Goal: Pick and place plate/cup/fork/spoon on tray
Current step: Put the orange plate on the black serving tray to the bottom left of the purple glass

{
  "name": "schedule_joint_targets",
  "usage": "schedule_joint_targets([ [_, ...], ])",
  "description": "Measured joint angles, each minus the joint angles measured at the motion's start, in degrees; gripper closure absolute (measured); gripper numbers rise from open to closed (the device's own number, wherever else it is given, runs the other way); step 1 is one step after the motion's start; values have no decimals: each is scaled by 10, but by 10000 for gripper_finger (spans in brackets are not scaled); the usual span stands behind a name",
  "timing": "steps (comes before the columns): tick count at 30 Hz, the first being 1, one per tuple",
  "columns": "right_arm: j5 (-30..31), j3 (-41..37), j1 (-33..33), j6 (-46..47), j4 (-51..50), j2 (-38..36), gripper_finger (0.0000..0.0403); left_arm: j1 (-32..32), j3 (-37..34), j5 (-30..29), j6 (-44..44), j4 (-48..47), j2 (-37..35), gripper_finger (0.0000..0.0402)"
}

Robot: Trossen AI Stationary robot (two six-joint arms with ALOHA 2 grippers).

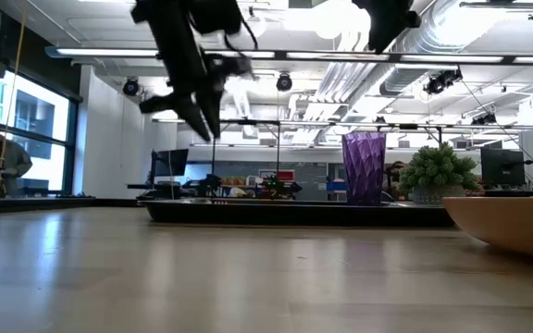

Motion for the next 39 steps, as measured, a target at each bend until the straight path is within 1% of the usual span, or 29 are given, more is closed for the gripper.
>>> schedule_joint_targets([
  [3, 11, 0, 21, 35, -34, 0, 281, -7, 0, -18, 36, 2, -45, 337],
  [5, 22, -6, 41, 58, -26, -4, 281, -11, 0, -23, 64, 3, -77, 337],
  [9, 23, -26, 90, 106, -29, -16, 281, -19, 0, -31, 118, 3, -142, 337],
  [13, 24, -72, 139, 171, -29, -26, 281, -22, 0, -33, 165, 4, -200, 337],
  [17, 13, -143, 190, 244, -30, -38, 281, -22, 0, -33, 218, 3, -248, 337],
  [20, -3, -203, 232, 319, -30, -49, 281, -22, 0, -33, 266, 3, -277, 337],
  [24, -22, -282, 292, 428, -14, -66, 281, -22, 1, -33, 311, 3, -304, 337],
  [28, -46, -356, 353, 505, 39, -81, 281, -22, 1, -33, 350, 2, -317, 337],
  [32, -95, -418, 404, 557, 101, -91, 281, -22, 1, -33, 372, -2, -319, 337],
  [34, -109, -440, 426, 576, 126, -93, 281, -22, 1, -33, 377, -5, -319, 337],
  [39, -96, -473, 472, 610, 153, -92, 281, -22, 1, -33, 377, -6, -319, 337],
])
